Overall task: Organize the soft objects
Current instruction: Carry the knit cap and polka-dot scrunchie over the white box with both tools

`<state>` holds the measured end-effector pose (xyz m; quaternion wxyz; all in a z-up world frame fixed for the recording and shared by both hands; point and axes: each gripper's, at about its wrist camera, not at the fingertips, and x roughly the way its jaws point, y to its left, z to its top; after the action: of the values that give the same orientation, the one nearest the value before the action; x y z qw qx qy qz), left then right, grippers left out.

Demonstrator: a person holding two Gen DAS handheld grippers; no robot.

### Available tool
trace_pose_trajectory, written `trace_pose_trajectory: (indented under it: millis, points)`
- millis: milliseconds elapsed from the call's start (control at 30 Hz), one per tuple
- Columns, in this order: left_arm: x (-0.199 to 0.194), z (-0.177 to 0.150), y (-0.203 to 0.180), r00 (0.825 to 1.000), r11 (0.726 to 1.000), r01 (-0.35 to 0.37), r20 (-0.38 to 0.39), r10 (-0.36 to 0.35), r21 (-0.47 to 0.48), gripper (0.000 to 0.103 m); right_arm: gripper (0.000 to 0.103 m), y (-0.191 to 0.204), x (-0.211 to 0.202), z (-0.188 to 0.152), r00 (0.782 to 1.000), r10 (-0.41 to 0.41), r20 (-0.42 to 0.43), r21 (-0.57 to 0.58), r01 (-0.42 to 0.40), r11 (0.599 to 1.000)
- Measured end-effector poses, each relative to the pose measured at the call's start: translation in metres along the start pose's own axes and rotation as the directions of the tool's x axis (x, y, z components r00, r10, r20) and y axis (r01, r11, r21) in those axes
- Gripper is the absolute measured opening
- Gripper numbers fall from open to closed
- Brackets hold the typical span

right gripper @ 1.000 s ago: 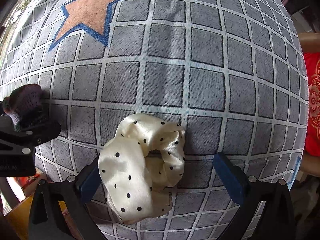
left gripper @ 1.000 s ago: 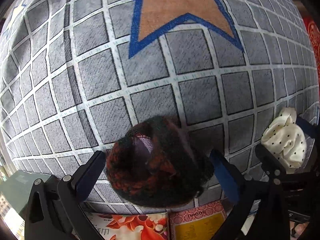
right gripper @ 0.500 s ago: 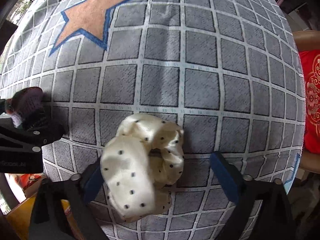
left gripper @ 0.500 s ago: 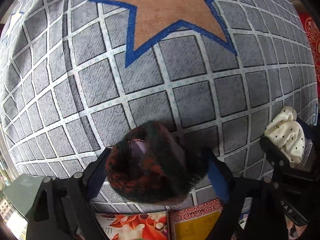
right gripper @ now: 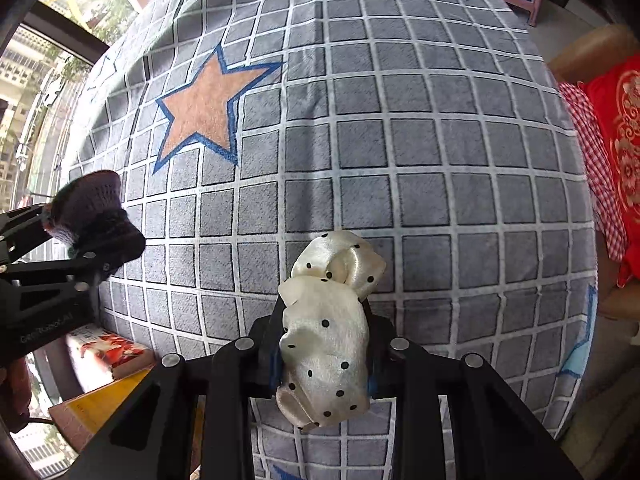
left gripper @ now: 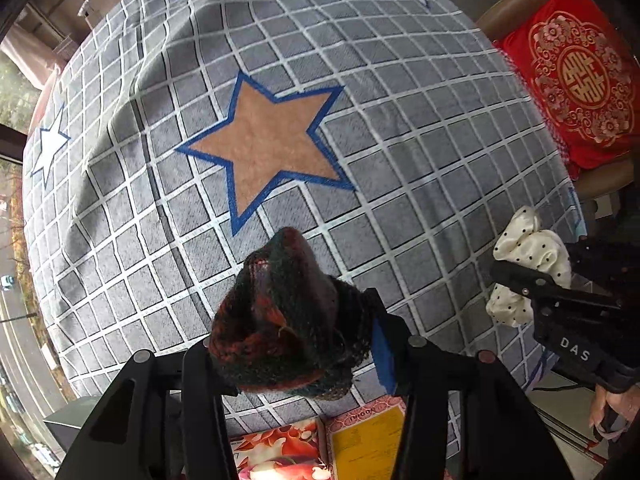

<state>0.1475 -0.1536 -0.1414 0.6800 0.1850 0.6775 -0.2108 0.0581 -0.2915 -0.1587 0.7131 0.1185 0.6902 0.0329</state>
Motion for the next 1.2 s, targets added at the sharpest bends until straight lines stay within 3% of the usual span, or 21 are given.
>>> trace_pose_trajectory:
  millis: [333,500,667,900,1200]
  points:
    - [-0.078,-0.032,-0.061,0.987,0.985,0.079,0.13,-0.099,0.155,0.052,0.031,-0.024,-0.042,-0.04,1.0,0.006,0.015,0.064,-0.007,0.998]
    - [-0.113,-0.057,-0.099,0.975,0.959,0.126,0.148,-0.167,0.252,0.052,0.031,-0.021,-0.058,-0.059,0.999,-0.006,0.032,0.088,0.003,0.996]
    - [-0.133,-0.091,-0.131,0.968,0.927,0.124,0.16,-0.191,0.354,0.052,0.031,-0.016,-0.073,-0.087,0.999,-0.02,0.037,0.107,0.016,0.994]
    - [-0.143,-0.14,-0.139,0.966,0.897,0.15,0.13,-0.222,0.416,0.052,0.031,-0.008,-0.085,-0.132,0.999,-0.044,0.026,0.129,0.04,0.991]
    - [-0.149,-0.2,-0.126,0.964,0.885,0.173,0.109,-0.241,0.432,0.052,0.031,0.018,-0.085,-0.171,0.998,-0.064,-0.006,0.115,0.065,0.991]
